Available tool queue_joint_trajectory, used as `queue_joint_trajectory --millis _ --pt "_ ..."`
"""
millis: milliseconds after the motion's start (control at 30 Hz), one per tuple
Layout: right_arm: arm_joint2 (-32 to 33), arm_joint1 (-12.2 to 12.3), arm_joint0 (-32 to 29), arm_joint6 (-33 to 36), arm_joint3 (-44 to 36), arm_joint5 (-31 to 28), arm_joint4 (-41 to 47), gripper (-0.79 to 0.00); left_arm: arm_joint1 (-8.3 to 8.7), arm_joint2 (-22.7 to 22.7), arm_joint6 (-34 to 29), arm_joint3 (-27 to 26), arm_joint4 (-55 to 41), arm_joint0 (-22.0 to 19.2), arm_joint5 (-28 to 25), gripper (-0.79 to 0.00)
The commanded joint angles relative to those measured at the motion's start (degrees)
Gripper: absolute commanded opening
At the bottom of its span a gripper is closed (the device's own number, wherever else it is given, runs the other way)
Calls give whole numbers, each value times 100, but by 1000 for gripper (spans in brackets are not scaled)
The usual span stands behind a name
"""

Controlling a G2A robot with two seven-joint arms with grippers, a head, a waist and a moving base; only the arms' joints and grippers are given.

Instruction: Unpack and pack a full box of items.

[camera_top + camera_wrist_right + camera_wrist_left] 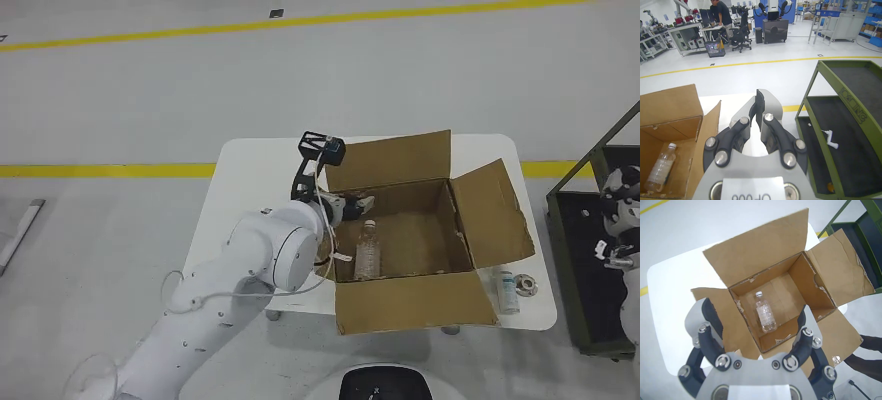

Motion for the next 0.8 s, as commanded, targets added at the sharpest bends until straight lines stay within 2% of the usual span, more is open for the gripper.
queue_joint_trajectory --millis 0,267,433,667,767 --pt "217 29 -38 195 135 -115 -104 -785 107 -354 -65 -287 264 336 34 0" --pt "728 115 -229 925 453 -335 -555 -785 127 -413 -84 -360 302 420 10 0" --pt "632 103 -623 1303 464 -430 -654 -785 127 -413 -84 -360 302 420 10 0" --pt "408 54 -1260 1764 290 -606 -319 -785 127 -413 -84 -360 302 420 10 0" --pt "405 47 -1321 1797 245 -596 -248 -785 127 -413 -84 -360 302 420 10 0"
